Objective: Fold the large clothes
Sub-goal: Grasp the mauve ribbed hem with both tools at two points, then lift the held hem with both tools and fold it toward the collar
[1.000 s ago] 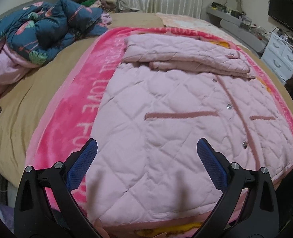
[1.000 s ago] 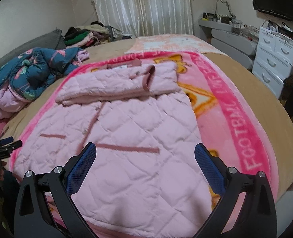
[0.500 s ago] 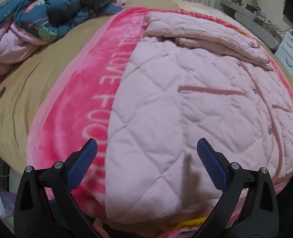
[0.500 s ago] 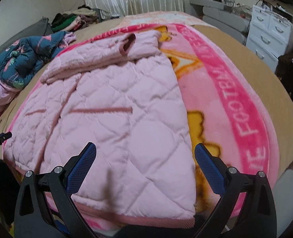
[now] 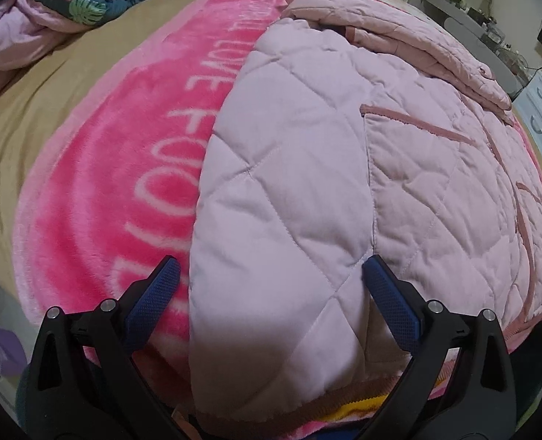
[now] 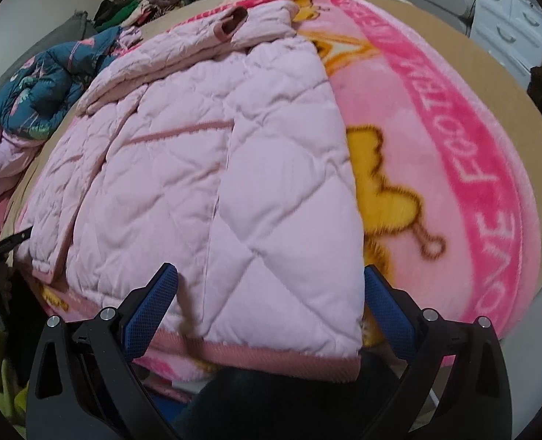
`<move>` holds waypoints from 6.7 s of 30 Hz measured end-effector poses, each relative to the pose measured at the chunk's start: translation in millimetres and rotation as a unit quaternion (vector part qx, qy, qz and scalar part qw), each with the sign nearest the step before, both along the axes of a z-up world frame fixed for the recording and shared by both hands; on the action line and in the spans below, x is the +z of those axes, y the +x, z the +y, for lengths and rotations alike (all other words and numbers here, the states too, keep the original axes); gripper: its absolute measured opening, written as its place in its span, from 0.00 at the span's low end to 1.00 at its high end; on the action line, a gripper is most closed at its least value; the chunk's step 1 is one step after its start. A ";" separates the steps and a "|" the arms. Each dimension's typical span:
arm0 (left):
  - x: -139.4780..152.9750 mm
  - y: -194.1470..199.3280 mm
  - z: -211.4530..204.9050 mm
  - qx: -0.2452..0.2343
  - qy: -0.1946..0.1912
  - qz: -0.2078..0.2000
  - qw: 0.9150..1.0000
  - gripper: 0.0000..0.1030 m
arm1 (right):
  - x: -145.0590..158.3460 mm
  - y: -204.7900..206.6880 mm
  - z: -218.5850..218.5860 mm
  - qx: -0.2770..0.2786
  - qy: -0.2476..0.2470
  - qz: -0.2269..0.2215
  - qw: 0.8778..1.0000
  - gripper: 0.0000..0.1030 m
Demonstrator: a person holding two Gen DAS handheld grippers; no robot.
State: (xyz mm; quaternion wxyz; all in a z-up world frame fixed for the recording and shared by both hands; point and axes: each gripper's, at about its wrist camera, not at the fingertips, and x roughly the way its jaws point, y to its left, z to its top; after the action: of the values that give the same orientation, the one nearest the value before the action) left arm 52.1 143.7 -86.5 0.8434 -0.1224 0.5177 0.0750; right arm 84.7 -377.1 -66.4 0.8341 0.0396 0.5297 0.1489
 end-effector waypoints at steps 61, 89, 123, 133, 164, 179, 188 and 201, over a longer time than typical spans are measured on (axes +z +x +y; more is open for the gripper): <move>30.5 -25.0 -19.4 -0.080 -0.079 -0.036 0.993 0.15 | -3.4 -7.4 -11.7 0.050 0.099 0.048 0.993 0.51; 78.9 -33.0 -29.3 -0.074 -0.033 -0.119 0.990 0.09 | 51.5 -15.8 -11.5 0.005 0.194 -0.112 0.975 0.15; 154.8 5.7 -31.0 -0.064 0.016 -0.223 0.973 0.09 | 129.3 31.3 -5.9 -0.018 0.204 -0.198 0.958 0.14; 178.4 29.6 -27.8 -0.064 0.026 -0.243 0.968 0.09 | 152.8 49.2 -2.1 -0.011 0.192 -0.224 0.956 0.14; 246.0 132.8 10.6 -0.024 -0.005 -0.297 0.954 0.10 | 228.9 158.5 5.4 -0.025 0.197 -0.269 0.943 0.14; 221.6 183.9 10.9 -0.020 0.034 -0.277 0.960 0.10 | 203.2 222.4 5.4 -0.057 0.206 -0.232 0.949 0.14; 195.7 209.0 9.1 -0.022 0.050 -0.252 0.966 0.10 | 172.8 249.9 7.5 -0.073 0.201 -0.200 0.956 0.15; 156.1 238.6 14.5 -0.013 0.068 -0.214 0.974 0.11 | 134.5 287.6 10.9 -0.086 0.193 -0.163 0.964 0.17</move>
State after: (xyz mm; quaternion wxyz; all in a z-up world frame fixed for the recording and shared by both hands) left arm 290.7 158.2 69.6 0.9420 -0.0715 0.3203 0.0708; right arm 372.2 -366.2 68.1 0.8954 0.2203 0.3422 0.1809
